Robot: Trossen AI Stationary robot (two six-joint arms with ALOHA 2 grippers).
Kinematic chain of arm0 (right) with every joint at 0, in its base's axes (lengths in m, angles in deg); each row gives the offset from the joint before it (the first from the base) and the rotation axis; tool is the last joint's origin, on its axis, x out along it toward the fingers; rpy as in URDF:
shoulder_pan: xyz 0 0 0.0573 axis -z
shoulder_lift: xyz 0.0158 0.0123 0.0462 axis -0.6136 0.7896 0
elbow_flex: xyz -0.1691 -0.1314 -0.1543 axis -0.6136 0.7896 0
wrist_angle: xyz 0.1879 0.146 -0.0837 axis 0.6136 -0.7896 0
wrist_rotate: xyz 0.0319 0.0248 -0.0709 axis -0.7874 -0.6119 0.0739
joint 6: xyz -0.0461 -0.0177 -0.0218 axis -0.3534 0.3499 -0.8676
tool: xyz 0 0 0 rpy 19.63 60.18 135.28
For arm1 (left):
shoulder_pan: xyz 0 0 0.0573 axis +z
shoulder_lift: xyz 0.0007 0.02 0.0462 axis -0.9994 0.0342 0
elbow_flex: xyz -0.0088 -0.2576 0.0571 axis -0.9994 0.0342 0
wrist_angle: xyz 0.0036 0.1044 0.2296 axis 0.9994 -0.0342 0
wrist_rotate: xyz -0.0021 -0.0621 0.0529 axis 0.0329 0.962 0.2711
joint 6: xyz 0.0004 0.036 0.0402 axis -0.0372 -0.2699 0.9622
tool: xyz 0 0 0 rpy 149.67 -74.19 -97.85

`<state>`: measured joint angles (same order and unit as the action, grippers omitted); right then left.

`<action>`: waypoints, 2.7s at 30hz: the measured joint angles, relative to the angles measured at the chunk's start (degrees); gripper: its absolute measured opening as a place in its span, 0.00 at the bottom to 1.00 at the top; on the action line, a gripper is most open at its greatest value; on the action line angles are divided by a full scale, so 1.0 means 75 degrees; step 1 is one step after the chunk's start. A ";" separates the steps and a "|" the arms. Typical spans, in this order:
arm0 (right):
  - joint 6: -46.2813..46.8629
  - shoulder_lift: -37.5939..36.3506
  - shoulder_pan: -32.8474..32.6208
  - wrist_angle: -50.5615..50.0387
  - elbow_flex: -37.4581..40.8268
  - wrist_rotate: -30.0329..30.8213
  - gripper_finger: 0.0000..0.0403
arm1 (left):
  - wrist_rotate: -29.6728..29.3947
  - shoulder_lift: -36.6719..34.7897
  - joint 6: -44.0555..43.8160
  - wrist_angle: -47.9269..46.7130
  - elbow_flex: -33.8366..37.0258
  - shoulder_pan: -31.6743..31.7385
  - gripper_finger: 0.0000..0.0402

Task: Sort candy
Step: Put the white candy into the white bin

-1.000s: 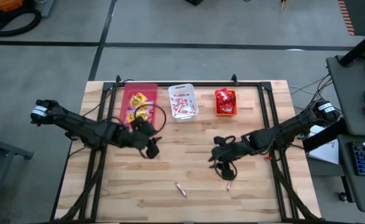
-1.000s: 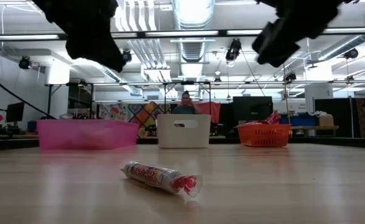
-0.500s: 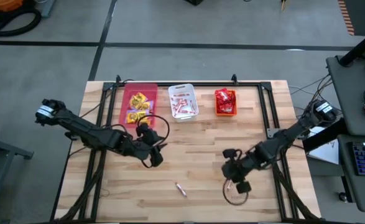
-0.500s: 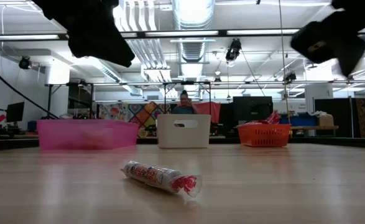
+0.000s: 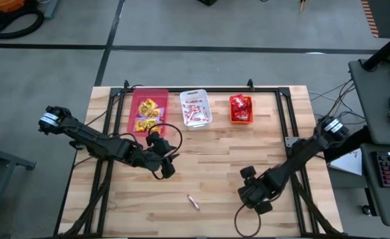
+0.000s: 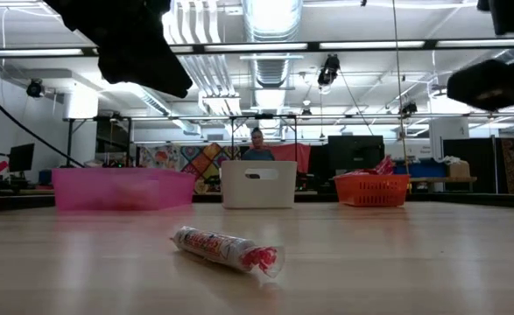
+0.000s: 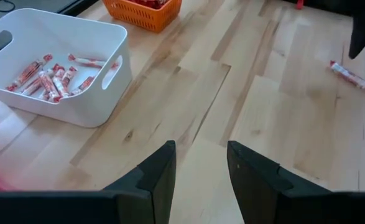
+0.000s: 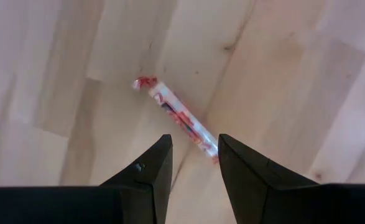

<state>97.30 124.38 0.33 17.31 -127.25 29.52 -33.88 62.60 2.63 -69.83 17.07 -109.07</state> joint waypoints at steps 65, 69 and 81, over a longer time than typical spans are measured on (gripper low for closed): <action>-0.6346 0.3344 0.9056 0.2300 -0.5015 -0.0461 0.06 | -0.0003 0.0627 -0.0315 0.0664 0.0000 -0.1641 0.32; -0.6082 0.3704 0.9055 0.1942 -0.5530 -0.0467 0.16 | -0.0005 0.0627 -0.0315 0.0675 0.0000 -0.1641 0.32; -0.5447 0.3328 0.9055 0.0615 -0.6216 -0.1317 0.34 | -0.0004 0.0635 -0.0297 0.0842 0.0006 -0.1641 0.32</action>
<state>56.45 149.34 68.25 21.92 -173.87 19.65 -33.91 67.36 0.40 -63.51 17.11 -121.38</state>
